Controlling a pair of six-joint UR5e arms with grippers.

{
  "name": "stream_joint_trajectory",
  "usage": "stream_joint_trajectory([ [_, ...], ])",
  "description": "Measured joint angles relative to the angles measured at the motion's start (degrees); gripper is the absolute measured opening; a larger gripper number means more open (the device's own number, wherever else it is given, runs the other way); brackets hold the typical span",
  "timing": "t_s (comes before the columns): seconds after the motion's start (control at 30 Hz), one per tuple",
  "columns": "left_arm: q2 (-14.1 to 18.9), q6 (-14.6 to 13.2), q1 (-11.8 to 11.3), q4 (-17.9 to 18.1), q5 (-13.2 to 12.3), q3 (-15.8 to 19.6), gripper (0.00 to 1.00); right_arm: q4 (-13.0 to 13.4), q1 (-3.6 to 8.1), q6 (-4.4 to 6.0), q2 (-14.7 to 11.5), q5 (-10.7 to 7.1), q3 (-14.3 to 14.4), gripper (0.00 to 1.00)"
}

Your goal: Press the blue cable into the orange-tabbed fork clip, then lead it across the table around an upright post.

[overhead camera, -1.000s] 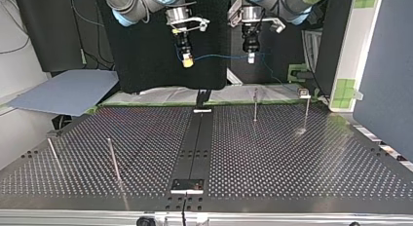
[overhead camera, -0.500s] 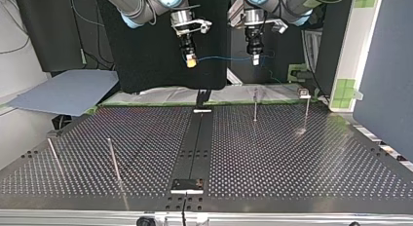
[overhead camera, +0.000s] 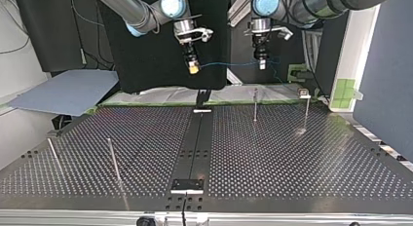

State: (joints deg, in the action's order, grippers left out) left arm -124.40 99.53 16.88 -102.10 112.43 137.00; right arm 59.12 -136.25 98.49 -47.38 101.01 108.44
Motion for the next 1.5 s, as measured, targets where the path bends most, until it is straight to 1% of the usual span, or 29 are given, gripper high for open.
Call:
stream_joint_trajectory([
  [0.1,-1.5,-0.1,-1.8,0.0,-1.8,0.0,0.0,-0.2,0.11,0.06,1.5,-0.23,-1.1,0.0],
  [0.2,-2.1,0.6,-3.8,0.0,-3.8,0.0,0.0,-0.3,0.23,0.27,2.8,-0.35,-1.9,0.0],
  [0.3,-2.2,1.0,-5.7,-0.1,-5.7,0.0,0.0,-0.4,0.43,0.75,3.4,-0.68,-2.7,0.0],
  [0.4,-2.2,1.1,-7.4,-0.8,-7.4,0.0,0.0,-0.5,0.88,1.0,3.6,-1.0,-3.5,0.0],
  [0.5,-2.2,1.1,-9.0,-1.8,-8.3,0.0,0.0,-0.6,1.44,1.21,3.8,-1.5,-4.3,0.0],
  [0.6,-2.3,1.1,-10.2,-3.2,-8.6,0.0,0.0,-1.0,2.1,1.43,4.0,-1.97,-5.3,0.0],
  [0.73,-2.3,1.1,-10.9,-4.8,-9.5,0.0,0.0,-1.5,3.0,1.58,4.4,-2.79,-6.6,0.0],
  [0.87,-3.1,1.3,-11.2,-5.2,-10.6,0.0,0.0,-2.2,3.9,1.62,6.0,-3.5,-7.7,0.0],
  [0.97,-4.5,1.3,-11.3,-5.4,-11.1,-0.6,0.0,-2.3,4.34,1.63,7.3,-3.78,-8.3,0.0],
  [1.07,-6.2,1.4,-11.4,-5.9,-11.6,-2.0,0.0,-2.4,4.72,1.63,7.9,-4.2,-8.8,0.0],
  [1.23,-8.9,1.8,-11.4,-6.0,-12.5,-4.9,0.0,-3.0,5.32,1.62,8.2,-4.67,-9.5,0.0],
  [1.4,-9.6,1.8,-11.5,-6.2,-14.5,-7.6,0.0,-3.2,6.26,1.6,9.1,-4.82,-10.5,0.0],
  [1.5,-9.6,2.0,-11.5,-6.9,-14.6,-9.1,0.0,-3.8,6.71,1.59,10.1,-4.83,-11.3,0.0],
])
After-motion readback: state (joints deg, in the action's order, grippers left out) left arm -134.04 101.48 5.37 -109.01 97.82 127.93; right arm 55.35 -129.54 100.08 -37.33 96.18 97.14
